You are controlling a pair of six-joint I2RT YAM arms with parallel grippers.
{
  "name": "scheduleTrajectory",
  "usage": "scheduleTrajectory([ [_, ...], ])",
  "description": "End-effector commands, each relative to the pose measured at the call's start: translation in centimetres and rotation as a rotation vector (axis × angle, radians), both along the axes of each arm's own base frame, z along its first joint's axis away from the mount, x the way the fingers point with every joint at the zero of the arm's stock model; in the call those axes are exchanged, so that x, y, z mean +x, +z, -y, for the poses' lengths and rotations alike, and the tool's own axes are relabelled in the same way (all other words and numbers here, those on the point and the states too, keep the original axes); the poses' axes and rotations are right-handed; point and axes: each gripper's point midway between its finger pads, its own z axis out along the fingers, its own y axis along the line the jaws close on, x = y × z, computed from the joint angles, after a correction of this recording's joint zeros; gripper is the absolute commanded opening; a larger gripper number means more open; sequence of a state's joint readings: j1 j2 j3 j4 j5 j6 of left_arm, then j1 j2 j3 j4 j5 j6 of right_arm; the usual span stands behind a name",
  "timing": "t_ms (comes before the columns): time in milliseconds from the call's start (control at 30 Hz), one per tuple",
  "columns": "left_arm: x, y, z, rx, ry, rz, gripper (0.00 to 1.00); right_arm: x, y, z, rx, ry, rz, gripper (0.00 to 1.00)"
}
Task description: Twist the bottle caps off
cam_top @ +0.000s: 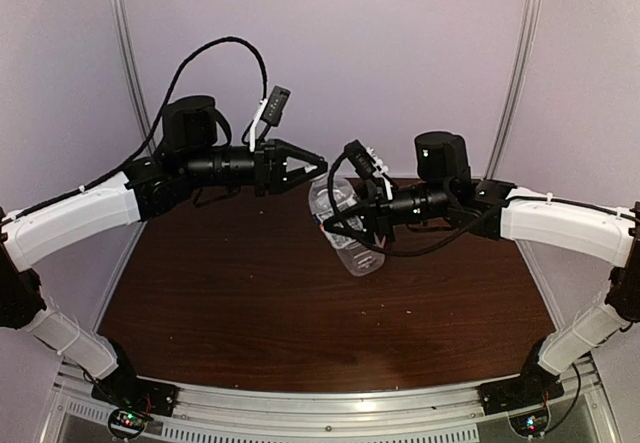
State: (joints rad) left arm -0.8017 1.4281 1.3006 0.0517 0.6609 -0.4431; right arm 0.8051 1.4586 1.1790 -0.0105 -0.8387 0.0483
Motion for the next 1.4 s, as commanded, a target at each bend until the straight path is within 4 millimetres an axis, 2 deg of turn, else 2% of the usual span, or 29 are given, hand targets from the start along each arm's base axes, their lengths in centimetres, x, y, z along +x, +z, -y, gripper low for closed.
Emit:
scheduleTrajectory([
  [0, 4.9, 0.8, -1.9, 0.027, 0.438, -0.172, 0.00, 4.1, 0.5, 1.0, -0.039, -0.246, 0.085, 0.32],
  [167, 5.6, 0.3, -1.6, 0.026, 0.534, -0.227, 0.00, 4.9, 0.2, 1.3, -0.052, -0.313, 0.106, 0.32],
  [267, 5.7, 0.0, -1.3, 0.031, 0.531, -0.230, 0.09, 4.9, -0.1, 1.3, -0.061, -0.315, 0.104, 0.31],
  [367, 5.4, 0.3, -0.9, 0.026, 0.498, -0.207, 0.21, 4.6, 0.0, 1.5, -0.060, -0.309, 0.107, 0.32],
  [567, 3.5, 1.2, -0.5, -0.003, 0.354, -0.092, 0.59, 2.9, 0.3, 1.4, -0.046, -0.222, 0.120, 0.33],
  [700, 1.6, 2.0, -1.2, -0.039, 0.226, -0.006, 0.72, 0.9, 0.5, 1.2, -0.038, -0.110, 0.126, 0.37],
  [900, -2.4, 3.3, -2.5, -0.036, 0.048, 0.221, 0.91, -1.7, 0.8, 0.7, -0.008, 0.047, 0.089, 0.42],
  [1133, -5.0, 3.5, -2.5, -0.050, -0.124, 0.309, 0.94, -4.0, 1.3, 0.2, 0.035, 0.195, 0.025, 0.43],
  [1367, -5.9, 3.4, -1.1, -0.066, -0.262, 0.301, 0.84, -5.4, 2.2, -0.1, 0.069, 0.277, -0.013, 0.43],
])
